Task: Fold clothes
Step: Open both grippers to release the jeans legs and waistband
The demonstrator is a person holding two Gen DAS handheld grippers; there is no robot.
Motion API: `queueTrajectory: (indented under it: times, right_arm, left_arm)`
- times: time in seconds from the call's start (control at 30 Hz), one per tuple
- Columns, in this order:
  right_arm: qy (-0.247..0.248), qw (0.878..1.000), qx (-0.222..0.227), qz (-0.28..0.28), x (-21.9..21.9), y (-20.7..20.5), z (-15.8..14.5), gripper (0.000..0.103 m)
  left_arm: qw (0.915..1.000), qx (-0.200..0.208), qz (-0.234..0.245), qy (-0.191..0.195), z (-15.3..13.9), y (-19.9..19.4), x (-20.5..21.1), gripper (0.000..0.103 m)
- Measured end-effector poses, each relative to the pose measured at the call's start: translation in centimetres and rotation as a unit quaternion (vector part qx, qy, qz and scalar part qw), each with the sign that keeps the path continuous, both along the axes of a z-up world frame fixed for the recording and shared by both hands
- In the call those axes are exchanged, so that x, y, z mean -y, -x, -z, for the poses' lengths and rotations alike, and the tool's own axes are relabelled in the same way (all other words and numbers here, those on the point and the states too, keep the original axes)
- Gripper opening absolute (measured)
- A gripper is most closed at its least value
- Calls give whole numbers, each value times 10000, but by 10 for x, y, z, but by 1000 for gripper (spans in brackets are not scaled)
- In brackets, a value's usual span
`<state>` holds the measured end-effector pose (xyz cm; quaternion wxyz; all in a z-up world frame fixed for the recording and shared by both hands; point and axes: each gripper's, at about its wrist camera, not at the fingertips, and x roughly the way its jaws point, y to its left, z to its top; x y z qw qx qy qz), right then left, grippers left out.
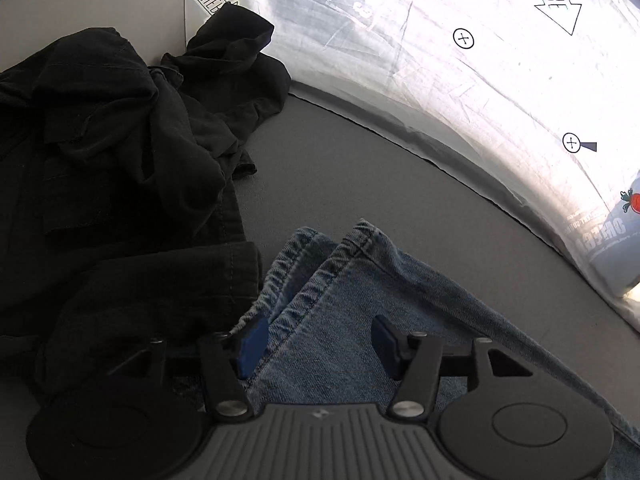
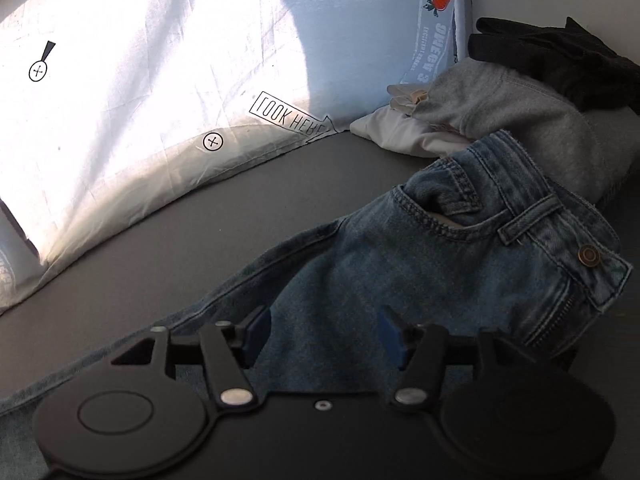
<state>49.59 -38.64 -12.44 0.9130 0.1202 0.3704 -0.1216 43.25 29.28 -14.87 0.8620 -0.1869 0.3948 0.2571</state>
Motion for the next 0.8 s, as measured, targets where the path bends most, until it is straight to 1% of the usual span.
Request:
queueTrajectory:
  times: [0.07,0.13,0.17,0.23,0.27,0.3,0.33,0.4,0.53,0.6,0.63,0.7,0.73,0.8]
  right_arm:
    - [181,9995,-223,-115,-10,19,7,65]
    - [277,9990,-334,-131,-17,37,12,68]
    - [286,9989,-347,-134,-22,44,14,71]
    - [350,9986,-362,-154,-32,55,14,72]
    - [399,9984,-364,-168,-37,58,12,72]
    - [447,9982,-367,-182,-42,62,11,72]
    - [487,9980,-369,-190,-47,65,10,72]
    - [388,9985,-353,-146,-55,73,8,77]
    - [169,9991,-367,-124,-73,96,10,77]
    - [174,9988,-415,-176,-84,111,14,78]
    - [178,9986,-443,-209,-89,118,16,78]
    - [188,9982,-516,-249,-98,132,21,78]
    - [185,9980,-550,-240,-101,138,23,78]
    - [180,9977,-617,-220,-107,149,27,79]
  left_arm:
    - [9990,-202,226,-325,3,13,9,58]
    - [9964,-349,428,-647,6,26,18,58]
    - [9950,-410,510,-754,8,30,21,58]
    - [9916,-571,642,-968,12,36,26,59]
    - [9908,-633,644,-1010,13,39,27,59]
    - [9906,-657,638,-1020,13,42,28,59]
    - [9922,-566,606,-928,11,47,28,59]
    - [9943,-413,559,-802,7,55,28,60]
    - [9964,-222,514,-630,5,62,22,60]
    - [9966,-156,557,-581,6,62,18,59]
    - [9967,-133,574,-564,7,62,16,57]
    - [9958,-185,576,-691,7,62,14,34]
    - [9951,-211,577,-774,7,62,12,12]
    - [9958,-155,602,-665,5,64,4,12]
